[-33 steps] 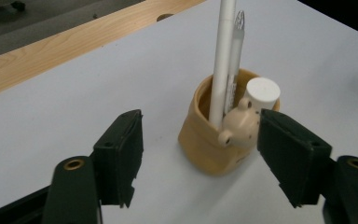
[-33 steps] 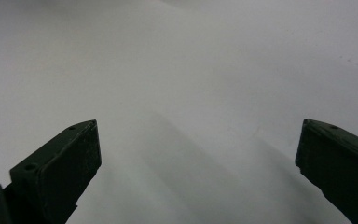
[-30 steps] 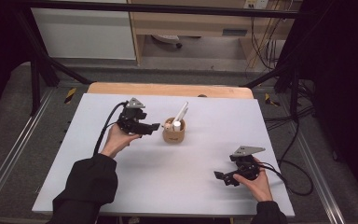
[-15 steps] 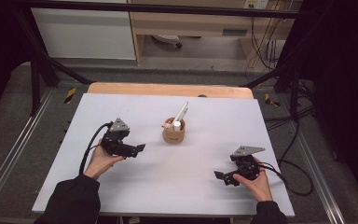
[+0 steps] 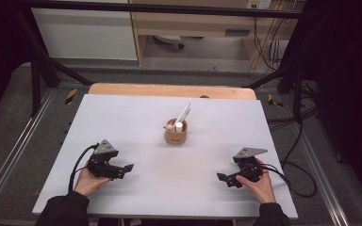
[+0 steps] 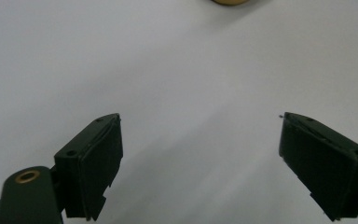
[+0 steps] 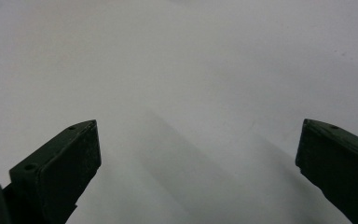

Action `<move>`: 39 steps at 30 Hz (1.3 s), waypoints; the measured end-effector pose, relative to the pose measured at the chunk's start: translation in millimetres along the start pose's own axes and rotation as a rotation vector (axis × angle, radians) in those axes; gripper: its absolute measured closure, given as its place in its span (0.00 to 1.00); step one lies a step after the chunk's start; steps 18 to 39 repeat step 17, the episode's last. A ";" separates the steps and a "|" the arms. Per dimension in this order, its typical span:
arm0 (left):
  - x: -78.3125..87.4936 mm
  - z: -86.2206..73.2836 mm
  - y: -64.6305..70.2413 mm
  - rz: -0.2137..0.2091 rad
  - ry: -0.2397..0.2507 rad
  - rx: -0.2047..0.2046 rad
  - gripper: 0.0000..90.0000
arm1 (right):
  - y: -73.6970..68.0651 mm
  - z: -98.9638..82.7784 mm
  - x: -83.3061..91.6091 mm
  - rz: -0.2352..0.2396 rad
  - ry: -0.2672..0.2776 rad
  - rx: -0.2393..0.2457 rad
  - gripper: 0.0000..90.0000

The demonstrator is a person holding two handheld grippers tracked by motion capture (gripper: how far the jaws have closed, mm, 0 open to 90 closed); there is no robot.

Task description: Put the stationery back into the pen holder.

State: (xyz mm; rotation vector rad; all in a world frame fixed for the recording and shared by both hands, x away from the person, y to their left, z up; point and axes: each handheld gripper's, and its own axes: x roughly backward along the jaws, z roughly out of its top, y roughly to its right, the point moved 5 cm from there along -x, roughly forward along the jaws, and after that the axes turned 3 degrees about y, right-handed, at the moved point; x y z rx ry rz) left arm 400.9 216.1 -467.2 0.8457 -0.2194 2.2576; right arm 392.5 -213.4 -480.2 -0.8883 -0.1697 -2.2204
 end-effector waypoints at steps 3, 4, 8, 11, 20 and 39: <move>3.6 -9.3 -2.4 0.009 -0.004 -0.003 0.15 | -0.1 -0.1 -0.1 -0.001 0.001 0.001 0.01; 4.7 -12.1 -3.7 0.010 -0.007 -0.002 0.15 | -0.3 -0.2 -0.2 -0.001 0.003 0.001 0.01; 6.2 -20.5 -8.0 0.017 -0.011 0.025 0.15 | -1.6 -1.1 0.4 0.008 -0.005 0.002 0.01; 6.5 -23.6 -7.0 0.007 -0.013 0.030 0.15 | -2.0 -1.1 0.4 0.012 -0.004 0.002 0.01; 5.8 -22.8 -3.9 0.005 -0.020 0.011 0.15 | -1.9 -1.5 -0.4 0.009 -0.002 0.008 0.01; 5.8 -22.8 -3.9 0.005 -0.020 0.011 0.15 | -1.9 -1.5 -0.4 0.009 -0.002 0.008 0.01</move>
